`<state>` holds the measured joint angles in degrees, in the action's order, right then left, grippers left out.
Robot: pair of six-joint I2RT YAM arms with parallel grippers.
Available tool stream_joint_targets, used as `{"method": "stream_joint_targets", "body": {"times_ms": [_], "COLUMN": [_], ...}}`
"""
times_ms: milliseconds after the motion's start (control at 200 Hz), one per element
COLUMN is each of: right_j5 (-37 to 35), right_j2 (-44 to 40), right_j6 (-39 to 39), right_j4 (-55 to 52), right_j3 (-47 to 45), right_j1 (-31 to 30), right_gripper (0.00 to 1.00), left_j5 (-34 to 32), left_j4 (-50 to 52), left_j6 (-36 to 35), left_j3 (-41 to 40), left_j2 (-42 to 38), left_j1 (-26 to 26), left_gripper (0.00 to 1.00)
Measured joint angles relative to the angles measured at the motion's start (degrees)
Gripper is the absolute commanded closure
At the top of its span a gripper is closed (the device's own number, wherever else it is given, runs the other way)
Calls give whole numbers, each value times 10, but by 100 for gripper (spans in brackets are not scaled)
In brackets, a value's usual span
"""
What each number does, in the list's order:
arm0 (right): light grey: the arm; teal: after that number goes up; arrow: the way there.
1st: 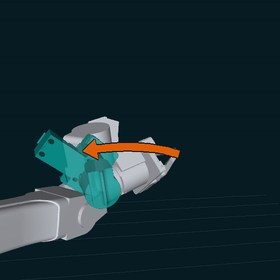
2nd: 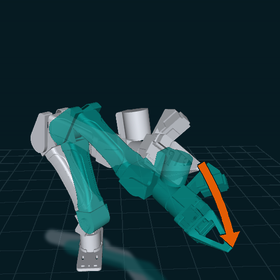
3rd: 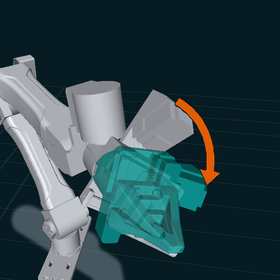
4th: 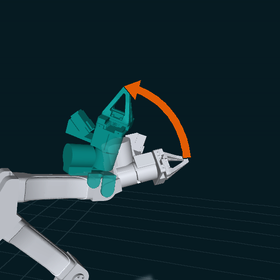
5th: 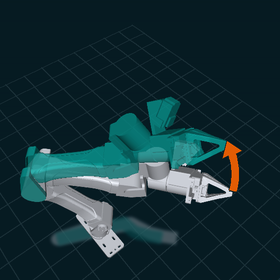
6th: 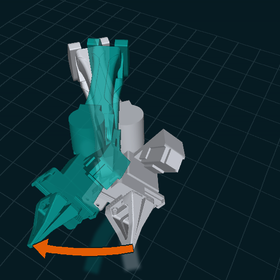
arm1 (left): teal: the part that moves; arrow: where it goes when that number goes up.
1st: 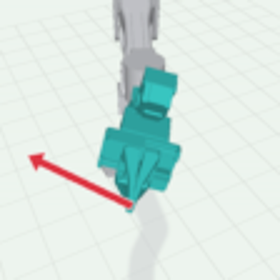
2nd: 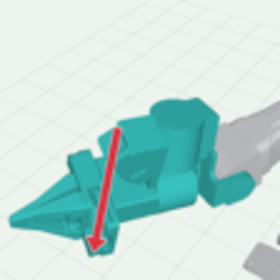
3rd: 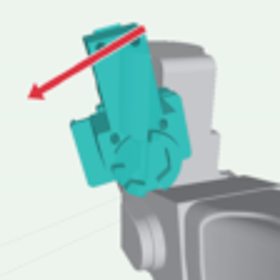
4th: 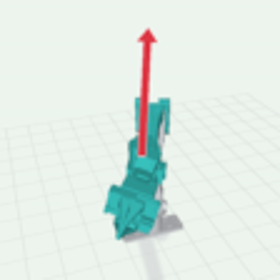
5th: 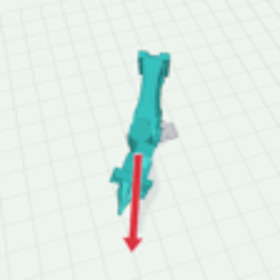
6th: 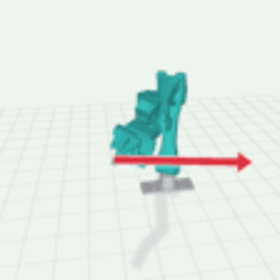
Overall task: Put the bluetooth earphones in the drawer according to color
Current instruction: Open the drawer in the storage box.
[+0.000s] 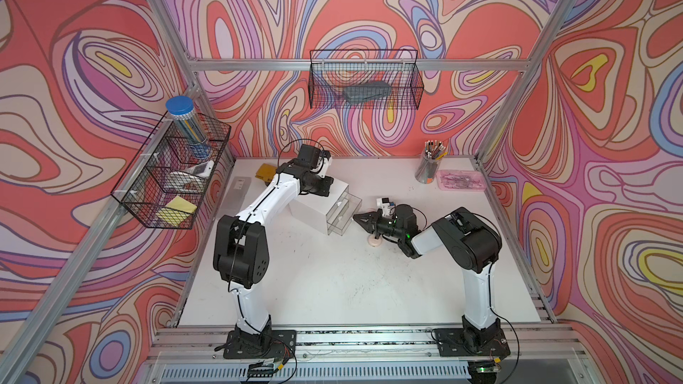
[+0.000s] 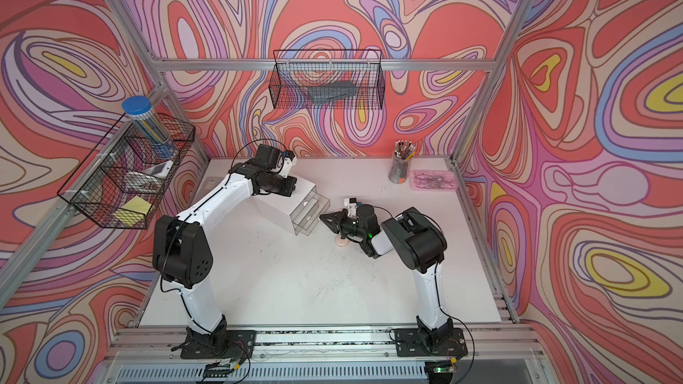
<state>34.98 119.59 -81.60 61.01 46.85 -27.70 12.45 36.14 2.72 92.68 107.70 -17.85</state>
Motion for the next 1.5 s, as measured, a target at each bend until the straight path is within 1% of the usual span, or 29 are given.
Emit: {"method": "stream_joint_targets", "body": {"times_ms": [851,956,1162,1262,1322,1502], "right_j5": [0,0,-5,-7,-7,-10], "right_j2": [-14,-14,-20,-25,-26,-33], "right_j6": [10,10,16,21,24,26], "right_j4": [-21,-21,-38,-47,-50,-57], "right_j3": [-7,-7,-10,-11,-11,-12], "right_j1": [2,2,4,4,4,4], "right_gripper": [100,92,64,54,50,35], "left_j5": [0,0,0,0,0,-2], "left_j4": [0,0,0,0,0,0], "left_j6": [-4,-4,-4,-4,-4,-4], "left_j3": [0,0,0,0,0,0], "left_j2": [0,0,0,0,0,0], "left_j1": [0,0,0,0,0,-1], "left_gripper": [100,100,100,100,100,100]}}
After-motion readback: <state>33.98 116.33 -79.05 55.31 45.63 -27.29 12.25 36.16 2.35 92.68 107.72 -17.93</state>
